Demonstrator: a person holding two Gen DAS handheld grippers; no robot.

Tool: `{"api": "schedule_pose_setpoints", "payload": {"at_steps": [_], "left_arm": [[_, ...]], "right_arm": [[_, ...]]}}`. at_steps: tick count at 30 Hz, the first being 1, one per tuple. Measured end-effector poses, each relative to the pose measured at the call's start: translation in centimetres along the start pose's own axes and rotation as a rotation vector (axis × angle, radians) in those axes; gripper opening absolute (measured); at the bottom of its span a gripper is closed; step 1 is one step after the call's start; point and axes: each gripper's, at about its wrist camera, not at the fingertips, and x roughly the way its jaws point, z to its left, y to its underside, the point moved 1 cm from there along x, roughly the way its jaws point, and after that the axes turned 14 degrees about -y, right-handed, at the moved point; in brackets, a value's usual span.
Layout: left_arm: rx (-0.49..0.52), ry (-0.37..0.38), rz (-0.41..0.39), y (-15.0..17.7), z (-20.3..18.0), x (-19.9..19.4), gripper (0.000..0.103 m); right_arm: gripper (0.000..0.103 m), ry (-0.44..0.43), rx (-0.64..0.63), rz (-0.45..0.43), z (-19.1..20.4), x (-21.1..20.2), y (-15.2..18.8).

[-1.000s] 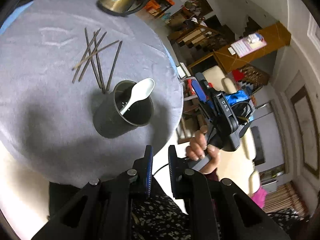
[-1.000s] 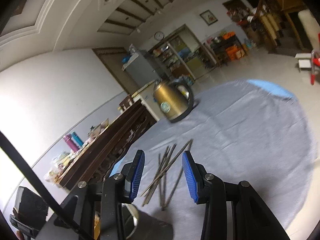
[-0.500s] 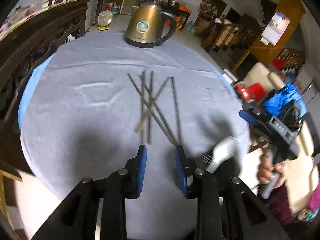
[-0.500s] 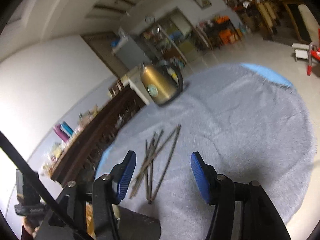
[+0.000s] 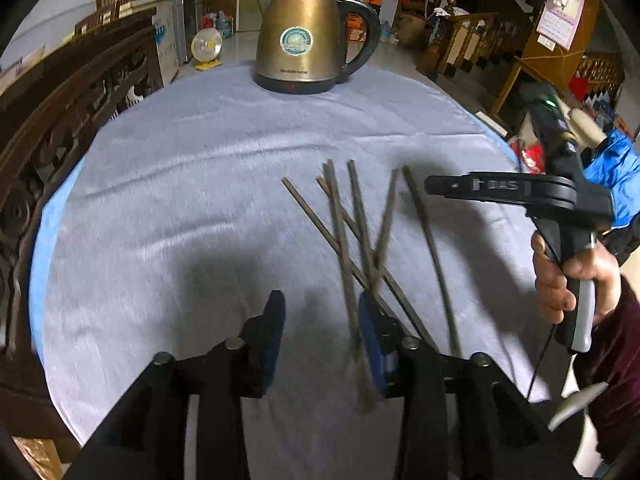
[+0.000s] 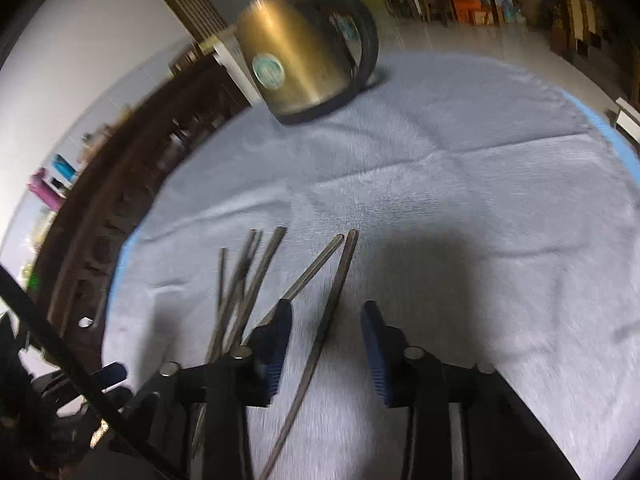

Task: Organize utensils
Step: 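Grasp dark chopsticks from the cloth with the right tool while the left tool grasps chopsticks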

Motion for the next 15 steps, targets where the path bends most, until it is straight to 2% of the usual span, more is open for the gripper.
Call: {"api": "schedule_pose_setpoints", "payload": {"at_steps": [4,5,7,8,10,15], "left_arm": [[0.038,-0.012,-0.018,-1.2,-0.4,0.8,0.045],[0.045,-0.012,-0.021,-1.5,-0.6,1.0,0.046],[0.073,-0.011,-0.028,-2.1,-1.3,1.3,0.046],[0.086,-0.008,-0.029,-2.4,-1.7,1.5,0.046],[0.118,0.011,-0.034,-3.3,-2.8,1.9,0.047],[0.163,0.066,0.001,-5.8,-6.2,3.7,0.049]], "right_arm": [[0.032,0.112,-0.009,0.066,-0.2,3.6,-1.7],[0.031,0.115,0.000,0.081,-0.5,4.1,-1.9],[0.017,0.173,-0.023,0.087,-0.3,4.7,-2.2],[0.013,0.194,-0.028,0.098,-0.2,4.9,-2.3],[0.008,0.189,-0.029,0.102,-0.5,4.6,-2.3],[0.007,0.208,-0.008,0.083,-2.5,2.5,-1.7]]}}
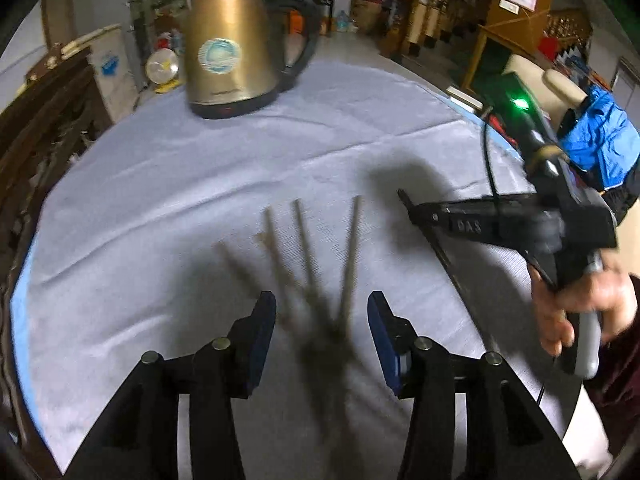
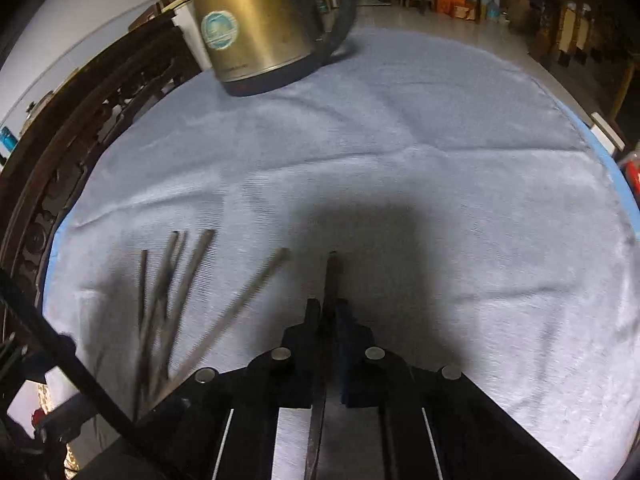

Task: Organize utensils
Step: 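Grasp dark chopsticks from the cloth with the right tool while the left tool grasps chopsticks, then lift the chopsticks upright with both tools and carry them over the cup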

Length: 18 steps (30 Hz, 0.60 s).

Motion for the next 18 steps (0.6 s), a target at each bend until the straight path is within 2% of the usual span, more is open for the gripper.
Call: {"api": "schedule_pose_setpoints", "payload": {"at_steps": [4,12,14,17,18], "left_arm": [[0.022,0.026,0.052,-2.1,-2.3,2.2,0.049],[0.097,-0.026,0.161,-4.7,-4.6,6.8,0.049],[0.107,-0.019,0.167,-4.7,-4.8,7.6,0.045],[0.128,-0.032,0.140,-4.8,-5.3,7.7,0.029],[0.124,-0.033,0.135,-4.8,-5.2,7.7,0.013]], "right_arm": [[0.007,0.012,0.017,0.002,-2.0,-1.6,1.0],[0.007,-0.002,0.035,0.059,-3.2,-2.1,1.6],[0.009,0.000,0.045,0.074,-3.2,-2.0,1.2],[0.009,0.014,0.038,0.090,-3.2,-1.7,0.5],[0.009,0.021,0.027,0.089,-3.1,-1.6,0.3]]}}
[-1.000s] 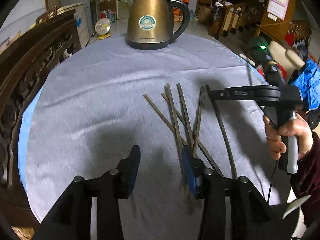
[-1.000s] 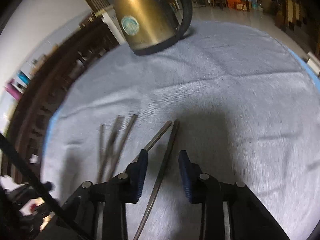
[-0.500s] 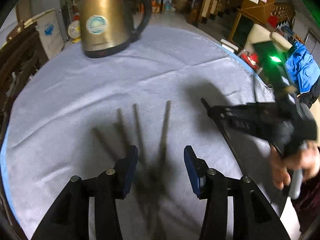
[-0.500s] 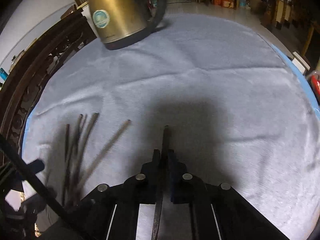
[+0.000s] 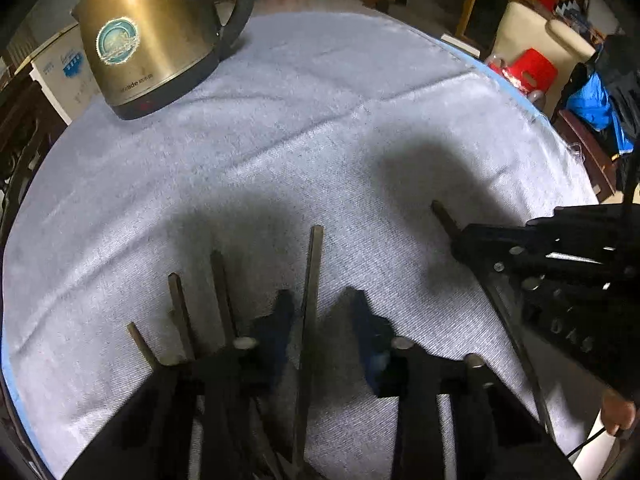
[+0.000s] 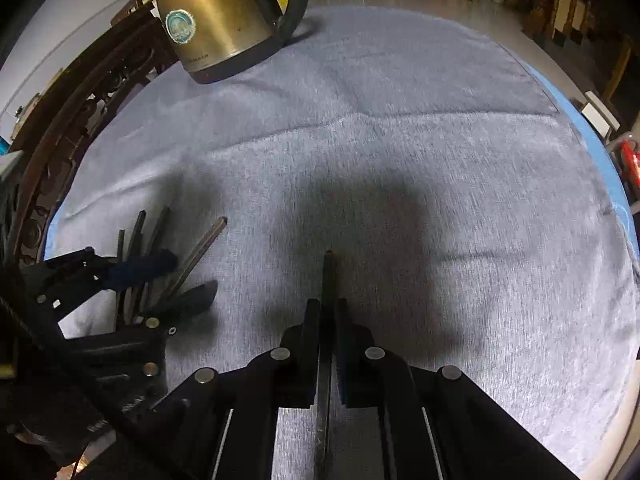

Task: Organize utensils
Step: 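Lift the chopsticks upright with both tools and carry them over the cup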

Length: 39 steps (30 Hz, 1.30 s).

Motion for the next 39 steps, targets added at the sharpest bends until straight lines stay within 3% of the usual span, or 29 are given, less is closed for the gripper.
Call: {"api": "schedule_pose_setpoints", "payload": {"at_steps": [1,4,8,14,21,31,39], "left_arm": [[0.002,0.001,0.000,0.0,0.0,0.0,0.007],[-0.033,0.009,0.005,0.3,0.5,-0.1,0.006],[-0.086,0.031,-0.072,1.6,1.9,-3.2,0.006],[-0.180,0.010,-0.225,4.4,4.4,-10.4,0.005],[-0.267,-0.032,-0.397,10.1,6.3,-18.8,0.005],[-0.365,-0.033,-0.527,16.2,5.8,-24.7,0.005],[-0.411,-0.029,-0.576,18.4,5.4,-27.3,0.005]], "right_arm": [[0.010,0.005,-0.014,-0.002,0.3,0.2,-0.1],[0.007,-0.003,-0.024,-0.015,0.3,0.4,-0.4],[0.007,-0.065,0.000,-0.050,-0.1,-0.7,0.7],[0.007,-0.145,-0.066,-0.212,2.3,-6.0,3.0],[0.007,-0.214,-0.132,-0.404,5.8,-11.3,6.2],[0.007,-0.190,-0.197,-0.668,10.1,-18.6,13.5],[0.007,-0.204,-0.179,-0.796,11.3,-22.9,16.8]]}}
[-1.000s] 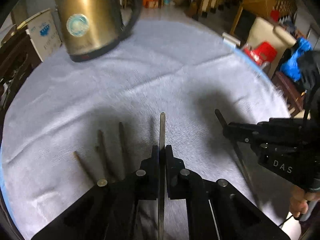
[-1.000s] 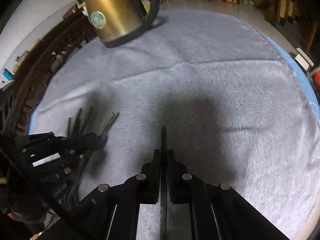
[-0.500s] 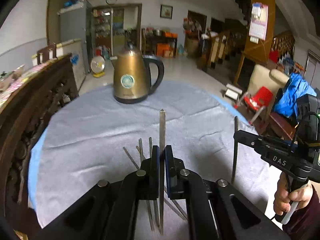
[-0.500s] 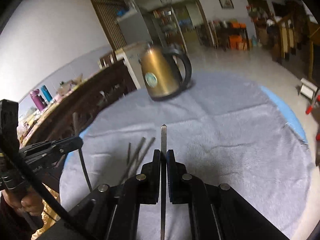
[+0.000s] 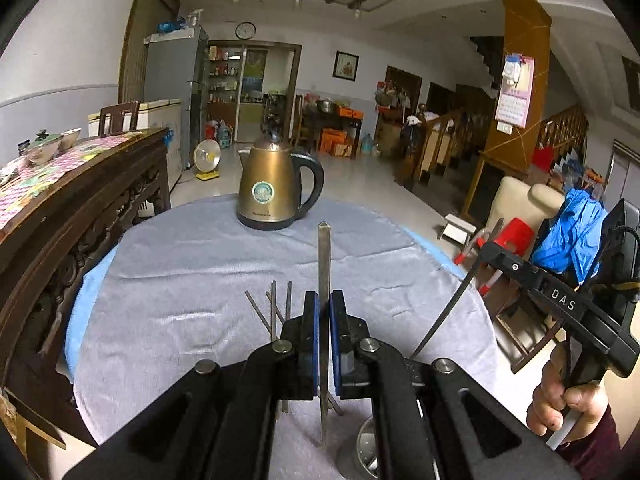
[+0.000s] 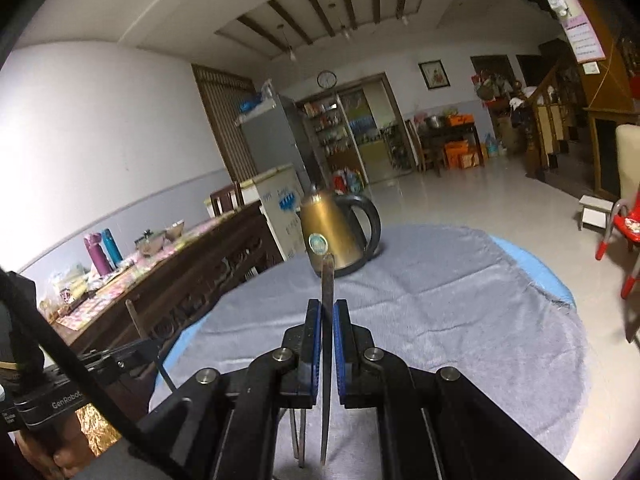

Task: Organize utensils
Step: 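Lift the chopsticks upright with both tools and carry them over the cup, then insert the chopsticks into the metal cup and open both tools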

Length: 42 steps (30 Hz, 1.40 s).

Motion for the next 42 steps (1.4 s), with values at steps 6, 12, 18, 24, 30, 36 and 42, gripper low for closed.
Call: {"api": "schedule_pose_setpoints", "payload": {"at_steps": [6,12,18,24,30,36,42], "left_arm": [[-0.034,-0.014,-0.046,-0.9,0.7,-2.5,0.005],[-0.067,-0.009,-0.123,-2.3,1.0,-5.0,0.005],[-0.087,0.037,-0.194,-2.9,0.4,-7.5,0.005],[-0.074,0.074,-0.163,-2.0,-0.6,-7.0,0.005],[-0.044,0.043,-0.116,-0.6,-1.3,-6.1,0.005],[-0.041,0.010,-0.050,0.6,-1.5,-4.9,0.005],[-0.028,-0.040,-0.020,1.6,-2.3,-4.6,0.006]], "right_arm": [[0.007,-0.017,-0.018,-0.044,1.6,-1.9,-0.8],[0.007,-0.033,-0.060,-0.115,3.6,-4.0,-2.1],[0.007,-0.092,-0.085,-0.192,5.8,-7.0,-3.8],[0.007,-0.126,-0.143,-0.187,8.1,-8.8,-3.7],[0.007,-0.100,-0.186,-0.125,9.0,-8.4,-2.1],[0.007,-0.089,-0.169,-0.064,8.1,-7.7,-0.2],[0.007,-0.074,-0.146,-0.001,7.3,-6.6,1.5]]}}
